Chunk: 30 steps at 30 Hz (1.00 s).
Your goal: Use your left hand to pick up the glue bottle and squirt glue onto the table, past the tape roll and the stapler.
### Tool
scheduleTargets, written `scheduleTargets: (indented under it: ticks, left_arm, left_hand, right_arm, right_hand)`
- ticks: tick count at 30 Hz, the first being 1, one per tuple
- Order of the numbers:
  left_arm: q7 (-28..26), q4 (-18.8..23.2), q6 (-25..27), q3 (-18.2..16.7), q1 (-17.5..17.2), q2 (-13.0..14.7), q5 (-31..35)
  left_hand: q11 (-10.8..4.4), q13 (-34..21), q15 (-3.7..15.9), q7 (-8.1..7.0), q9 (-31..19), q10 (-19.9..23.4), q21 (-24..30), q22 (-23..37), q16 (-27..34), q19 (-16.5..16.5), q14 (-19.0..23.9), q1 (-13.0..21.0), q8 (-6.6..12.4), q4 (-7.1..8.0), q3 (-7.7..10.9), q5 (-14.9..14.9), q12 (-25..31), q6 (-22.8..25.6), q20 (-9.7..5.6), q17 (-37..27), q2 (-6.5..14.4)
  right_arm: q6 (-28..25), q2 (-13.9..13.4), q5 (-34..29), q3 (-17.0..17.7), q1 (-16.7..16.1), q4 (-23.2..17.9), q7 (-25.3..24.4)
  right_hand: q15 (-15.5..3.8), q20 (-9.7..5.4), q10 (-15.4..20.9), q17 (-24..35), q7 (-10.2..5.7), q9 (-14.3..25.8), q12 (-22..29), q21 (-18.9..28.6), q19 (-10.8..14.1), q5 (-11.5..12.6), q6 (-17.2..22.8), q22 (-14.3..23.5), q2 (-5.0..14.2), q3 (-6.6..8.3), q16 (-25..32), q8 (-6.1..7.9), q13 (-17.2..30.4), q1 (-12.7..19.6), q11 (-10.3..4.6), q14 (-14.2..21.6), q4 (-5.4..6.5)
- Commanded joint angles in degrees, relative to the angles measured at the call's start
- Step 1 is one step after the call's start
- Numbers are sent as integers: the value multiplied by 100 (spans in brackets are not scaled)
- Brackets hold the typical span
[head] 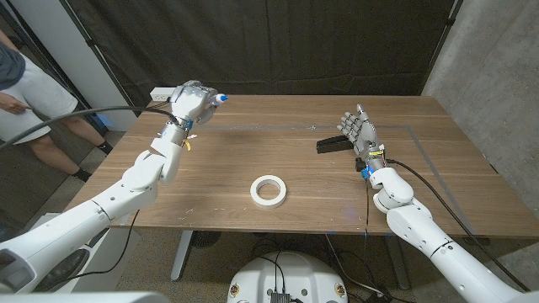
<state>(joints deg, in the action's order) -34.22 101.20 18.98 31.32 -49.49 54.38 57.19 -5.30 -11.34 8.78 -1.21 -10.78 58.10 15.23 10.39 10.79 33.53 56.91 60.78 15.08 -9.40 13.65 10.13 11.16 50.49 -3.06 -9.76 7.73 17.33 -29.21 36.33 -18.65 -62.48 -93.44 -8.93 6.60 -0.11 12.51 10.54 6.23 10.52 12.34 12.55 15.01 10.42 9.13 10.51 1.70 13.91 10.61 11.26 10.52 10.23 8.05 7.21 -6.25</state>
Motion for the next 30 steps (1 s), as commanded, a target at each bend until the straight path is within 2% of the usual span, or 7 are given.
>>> scheduleTargets:
  ticks: [1, 16, 21, 30]
  left_arm:
    - [552, 13, -10, 284, 288, 275, 790]
    - [1097, 118, -323, 383, 360, 653, 1270]
    - [1246, 187, -468, 422, 373, 793, 1507]
    - [1467, 249, -648, 493, 426, 889, 1943]
  left_hand:
    - [-244, -27, 189, 83, -21, 251, -21, 20, -2, -22, 49, 35, 5, 730, 766, -17, 25, 667, -280, -14, 106]
    - [-286, -28, 220, 68, -19, 278, -44, 21, -5, -39, 66, -5, -8, 756, 806, -17, 17, 692, -296, -12, 77]
    - [-297, -28, 218, 51, -19, 284, -46, 21, -7, -38, 66, -15, -6, 764, 813, -17, 16, 705, -301, -12, 76]
    - [-308, -28, 254, 22, -18, 298, -59, 22, -17, -52, 51, -39, -14, 780, 832, -17, 12, 710, -313, -11, 65]
  right_arm:
    - [-59, -44, -4, 8, -39, -81, -38]
    - [-136, -17, 65, -36, -42, -63, -6]
    - [-10, 58, 51, -51, -19, 46, 27]
    - [42, 168, 225, -91, 43, 238, 237]
  right_hand:
    - [4, -23, 46, 8, -4, 27, 28, 9, 40, -1, 32, 17, 38, 17, 3, 12, 18, 10, 23, 81, -19]
    - [2, -24, 49, 9, 2, 27, 25, 7, 45, -1, 42, 17, 38, 12, -1, 12, 18, 7, 23, 78, -18]
    - [-2, -23, 46, 9, 4, 27, 23, 6, 44, 0, 41, 18, 43, 13, -2, 10, 18, 7, 23, 77, -18]
    - [3, -20, 43, 9, 3, 28, 19, 3, 43, 0, 41, 18, 50, 13, -3, 8, 18, 8, 29, 76, -17]
